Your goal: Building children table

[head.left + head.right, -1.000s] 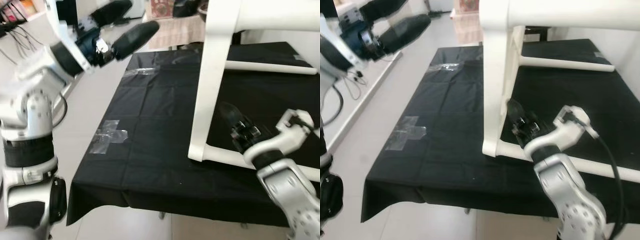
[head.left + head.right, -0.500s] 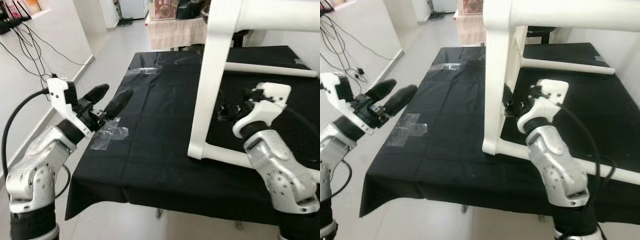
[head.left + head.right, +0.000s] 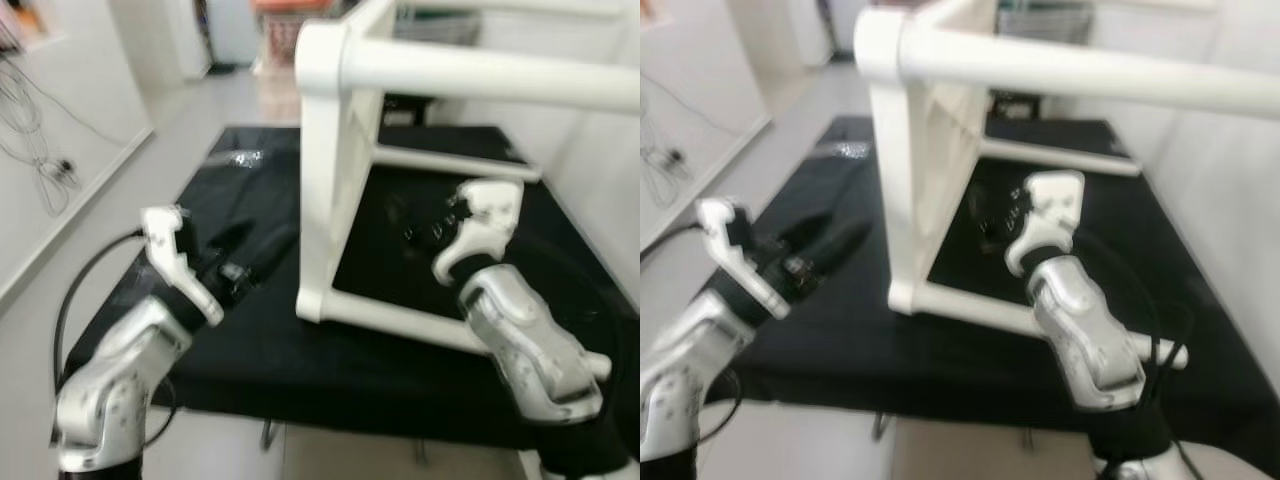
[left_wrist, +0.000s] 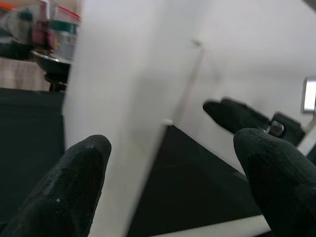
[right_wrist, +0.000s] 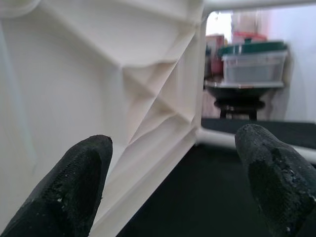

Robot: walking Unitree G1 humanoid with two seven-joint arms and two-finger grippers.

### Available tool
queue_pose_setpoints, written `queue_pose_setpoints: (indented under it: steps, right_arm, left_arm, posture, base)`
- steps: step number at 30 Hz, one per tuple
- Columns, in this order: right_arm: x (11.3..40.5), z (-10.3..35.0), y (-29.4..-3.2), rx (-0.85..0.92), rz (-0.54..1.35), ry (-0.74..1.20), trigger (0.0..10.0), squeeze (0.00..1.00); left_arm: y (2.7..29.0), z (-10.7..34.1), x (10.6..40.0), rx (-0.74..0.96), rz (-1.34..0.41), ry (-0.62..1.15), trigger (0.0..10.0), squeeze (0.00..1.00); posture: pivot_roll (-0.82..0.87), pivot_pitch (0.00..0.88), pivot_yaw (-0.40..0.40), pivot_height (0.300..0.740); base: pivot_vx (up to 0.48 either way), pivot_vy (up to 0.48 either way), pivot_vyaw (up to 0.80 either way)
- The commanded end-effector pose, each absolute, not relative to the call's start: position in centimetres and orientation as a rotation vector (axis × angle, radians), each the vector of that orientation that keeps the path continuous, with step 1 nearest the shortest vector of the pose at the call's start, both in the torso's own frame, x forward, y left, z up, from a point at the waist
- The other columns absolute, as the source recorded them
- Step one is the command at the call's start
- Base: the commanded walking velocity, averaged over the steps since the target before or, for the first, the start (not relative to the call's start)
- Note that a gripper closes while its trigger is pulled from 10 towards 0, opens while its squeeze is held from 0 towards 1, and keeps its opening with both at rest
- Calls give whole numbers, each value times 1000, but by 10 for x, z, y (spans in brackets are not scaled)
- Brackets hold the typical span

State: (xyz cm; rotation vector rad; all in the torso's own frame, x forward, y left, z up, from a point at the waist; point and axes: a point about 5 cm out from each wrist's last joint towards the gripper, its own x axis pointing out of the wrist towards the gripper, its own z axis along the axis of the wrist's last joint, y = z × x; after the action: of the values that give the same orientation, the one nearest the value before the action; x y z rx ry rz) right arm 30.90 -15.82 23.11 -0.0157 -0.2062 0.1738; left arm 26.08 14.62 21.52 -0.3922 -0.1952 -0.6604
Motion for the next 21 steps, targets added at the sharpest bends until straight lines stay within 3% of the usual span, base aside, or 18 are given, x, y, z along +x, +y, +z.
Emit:
queue_pose_setpoints:
  steps: [1, 5, 10, 11, 12, 13, 21]
  right_arm:
    - [310, 226, -159, -31, 168, -191, 10000, 0]
    - [311, 222, -158, -50, 171, -192, 10000, 0]
    - [311, 217, -156, -77, 183, -184, 10000, 0]
    - [311, 216, -155, -82, 185, -182, 10000, 0]
    - [311, 216, -155, -86, 186, -180, 10000, 0]
    - [311, 215, -155, -97, 186, -177, 10000, 0]
    - [311, 207, -158, -149, 172, -149, 10000, 0]
  left_arm:
    - [143, 213, 259, -396, -678, -189, 10000, 0]
    - [138, 206, 254, -391, -683, -157, 10000, 0]
    - [127, 194, 247, -342, -744, -88, 10000, 0]
    - [129, 192, 249, -328, -719, -90, 8824, 0]
    - [131, 191, 251, -321, -697, -94, 8824, 0]
    - [134, 188, 255, -312, -663, -83, 0, 0]
    - [152, 178, 269, -287, -517, -48, 0, 0]
  posture:
    - [-63, 0, 46, 740]
    - [-60, 0, 45, 740]
    - [-59, 0, 45, 740]
    - [-59, 0, 46, 740]
    - [-59, 0, 46, 740]
    - [-60, 0, 49, 740]
    - [-64, 0, 54, 740]
  base:
    - [0, -480, 0]
    - [0, -480, 0]
    - [0, 0, 0]
    - [0, 0, 0]
    - [0, 0, 0]
    - [0, 0, 0]
    - [0, 0, 0]
